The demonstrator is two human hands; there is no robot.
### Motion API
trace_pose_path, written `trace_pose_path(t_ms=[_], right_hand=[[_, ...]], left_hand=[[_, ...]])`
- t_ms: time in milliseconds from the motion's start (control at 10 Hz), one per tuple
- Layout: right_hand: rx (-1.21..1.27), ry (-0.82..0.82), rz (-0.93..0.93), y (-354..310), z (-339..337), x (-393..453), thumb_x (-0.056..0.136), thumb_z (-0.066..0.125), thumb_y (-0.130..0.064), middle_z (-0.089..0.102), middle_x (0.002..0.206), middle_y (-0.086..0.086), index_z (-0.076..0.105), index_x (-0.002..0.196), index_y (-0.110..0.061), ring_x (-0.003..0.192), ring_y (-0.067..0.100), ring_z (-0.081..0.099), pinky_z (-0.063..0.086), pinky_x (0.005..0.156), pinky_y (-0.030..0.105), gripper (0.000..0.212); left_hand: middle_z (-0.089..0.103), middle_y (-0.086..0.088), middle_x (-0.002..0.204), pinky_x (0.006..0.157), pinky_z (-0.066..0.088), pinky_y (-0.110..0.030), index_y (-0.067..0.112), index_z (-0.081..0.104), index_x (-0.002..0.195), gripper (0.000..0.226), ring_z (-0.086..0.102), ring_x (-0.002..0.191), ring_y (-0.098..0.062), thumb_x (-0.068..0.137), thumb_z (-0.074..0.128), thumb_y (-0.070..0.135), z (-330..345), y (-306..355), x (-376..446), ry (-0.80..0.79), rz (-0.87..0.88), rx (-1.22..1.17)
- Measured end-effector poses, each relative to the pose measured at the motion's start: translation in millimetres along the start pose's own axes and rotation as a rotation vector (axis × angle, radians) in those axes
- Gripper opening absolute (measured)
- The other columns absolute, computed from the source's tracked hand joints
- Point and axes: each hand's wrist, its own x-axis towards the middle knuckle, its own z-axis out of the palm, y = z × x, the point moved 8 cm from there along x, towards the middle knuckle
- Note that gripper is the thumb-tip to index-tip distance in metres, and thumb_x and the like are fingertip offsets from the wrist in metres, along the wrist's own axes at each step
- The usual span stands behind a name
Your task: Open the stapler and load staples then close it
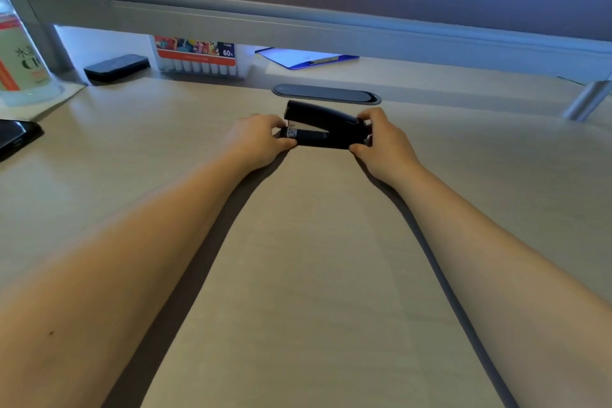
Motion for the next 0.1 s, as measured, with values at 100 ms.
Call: trace_pose_path(t_ms=[100], right_hand=[[-0.005, 0.018, -0.012, -0.1, 3.1, 6.2, 0.084, 0.054, -0.013, 0.055, 0.124, 0.018, 0.037, 0.122, -0.013, 0.108, 0.033, 0.053, 0.044, 0.091, 0.044, 0.042]], left_hand=[[0.055, -0.015, 0.128, 0.093, 0.042, -0.041, 0.017, 0.048, 0.124, 0.046, 0.05, 0.114, -0.032, 0.082, 0.053, 0.037, 2.2, -0.5, 7.6, 0.001, -0.007, 0.033]])
